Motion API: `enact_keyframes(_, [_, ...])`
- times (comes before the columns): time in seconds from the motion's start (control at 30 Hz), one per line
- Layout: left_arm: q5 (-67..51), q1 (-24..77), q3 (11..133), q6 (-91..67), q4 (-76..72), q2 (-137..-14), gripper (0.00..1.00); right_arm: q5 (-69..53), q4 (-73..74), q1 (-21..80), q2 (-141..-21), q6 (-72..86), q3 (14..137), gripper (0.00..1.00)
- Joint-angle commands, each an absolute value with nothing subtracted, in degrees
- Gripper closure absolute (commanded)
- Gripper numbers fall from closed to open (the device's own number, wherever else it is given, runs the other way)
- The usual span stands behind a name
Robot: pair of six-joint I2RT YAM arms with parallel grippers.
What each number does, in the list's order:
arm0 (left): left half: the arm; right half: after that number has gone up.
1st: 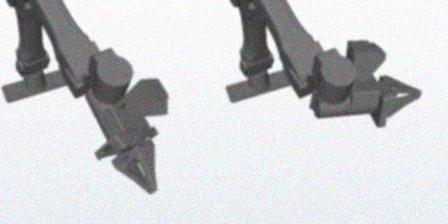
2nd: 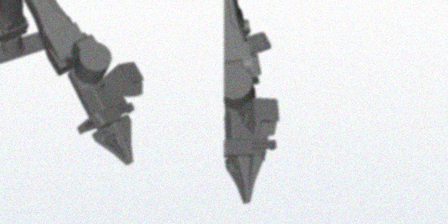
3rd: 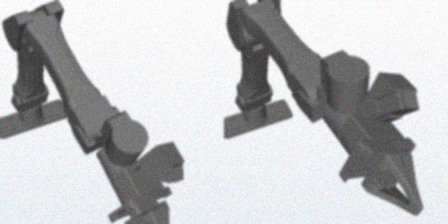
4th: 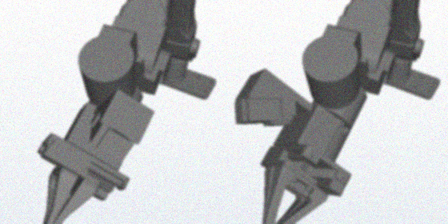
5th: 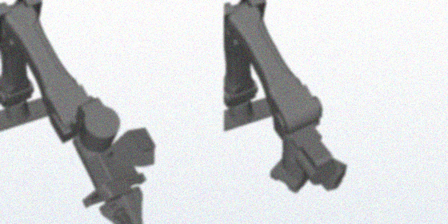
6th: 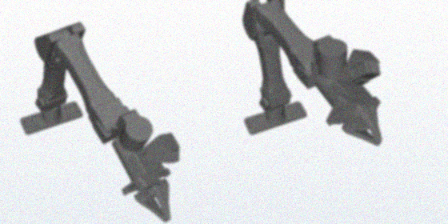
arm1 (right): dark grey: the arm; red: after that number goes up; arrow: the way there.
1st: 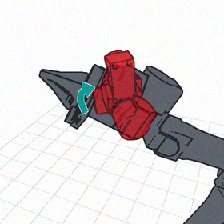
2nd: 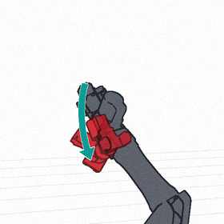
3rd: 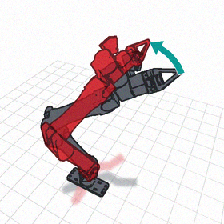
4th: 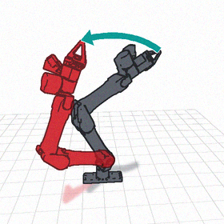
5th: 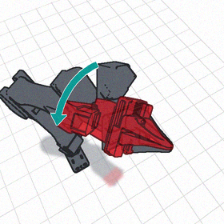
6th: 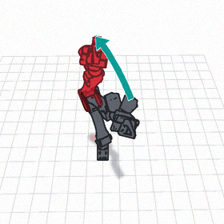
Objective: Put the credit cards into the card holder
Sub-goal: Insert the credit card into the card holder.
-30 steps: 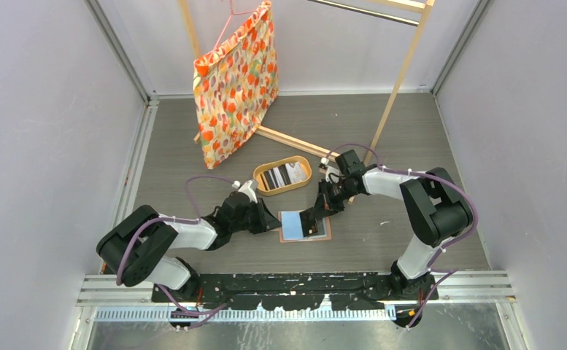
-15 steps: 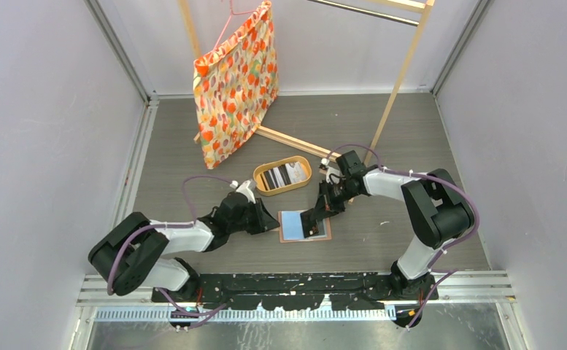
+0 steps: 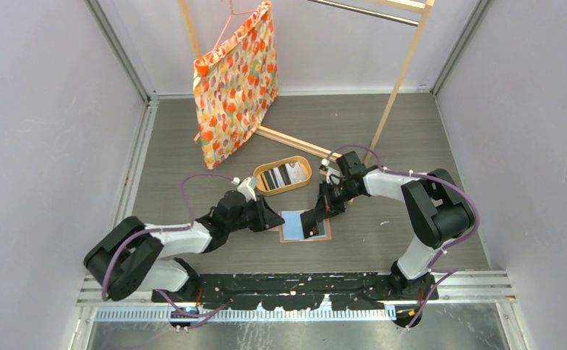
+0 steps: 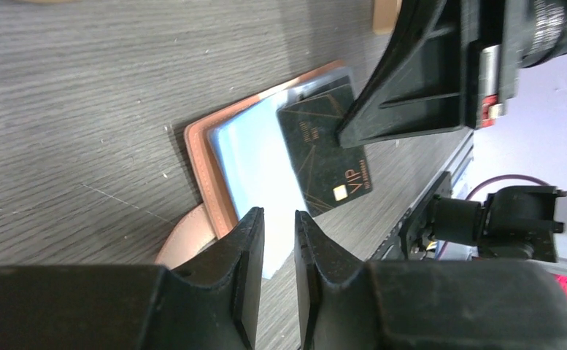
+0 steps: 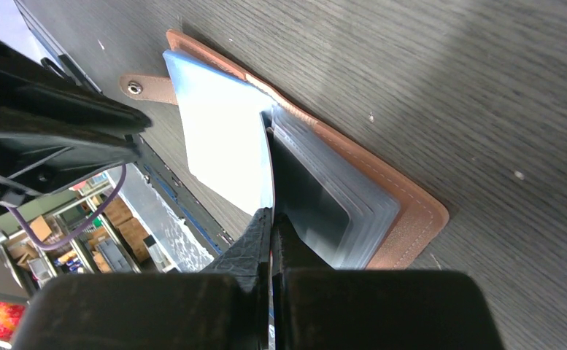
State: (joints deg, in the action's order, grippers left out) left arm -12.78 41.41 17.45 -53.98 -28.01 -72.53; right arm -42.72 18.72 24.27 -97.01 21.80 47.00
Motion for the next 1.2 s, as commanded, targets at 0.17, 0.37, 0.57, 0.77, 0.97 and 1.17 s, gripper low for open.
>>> enact_keyframes(0.17, [-15.4, 43.4, 19.5, -56.3, -38.4, -84.7, 0.82, -39.9, 19.5, 24.4, -97.3, 21.6, 47.3, 0.99])
enact_keyframes(0.37, [-13.0, 43.4, 19.1, -57.0, -35.1, -87.2, 0.87, -39.4, 19.5, 24.4, -98.0, 21.7, 47.5, 0.99])
enact_keyframes(0.57, [-10.6, 43.4, 17.1, -57.5, -30.0, -83.4, 0.89, -38.5, 19.3, 24.4, -98.6, 21.7, 48.0, 0.99])
enact_keyframes(0.77, [-9.6, 43.4, 16.7, -57.1, -25.9, -81.4, 0.89, -39.4, 18.6, 24.4, -99.6, 22.2, 48.7, 0.99])
enact_keyframes(0.97, [-10.7, 43.4, 17.2, -57.1, -27.3, -83.4, 0.89, -39.7, 17.5, 24.4, -100.4, 22.7, 49.0, 0.99])
enact_keyframes(1.17, [-10.9, 43.4, 17.1, -57.2, -27.8, -83.9, 0.89, -39.9, 17.2, 24.6, -101.3, 22.7, 49.5, 0.99])
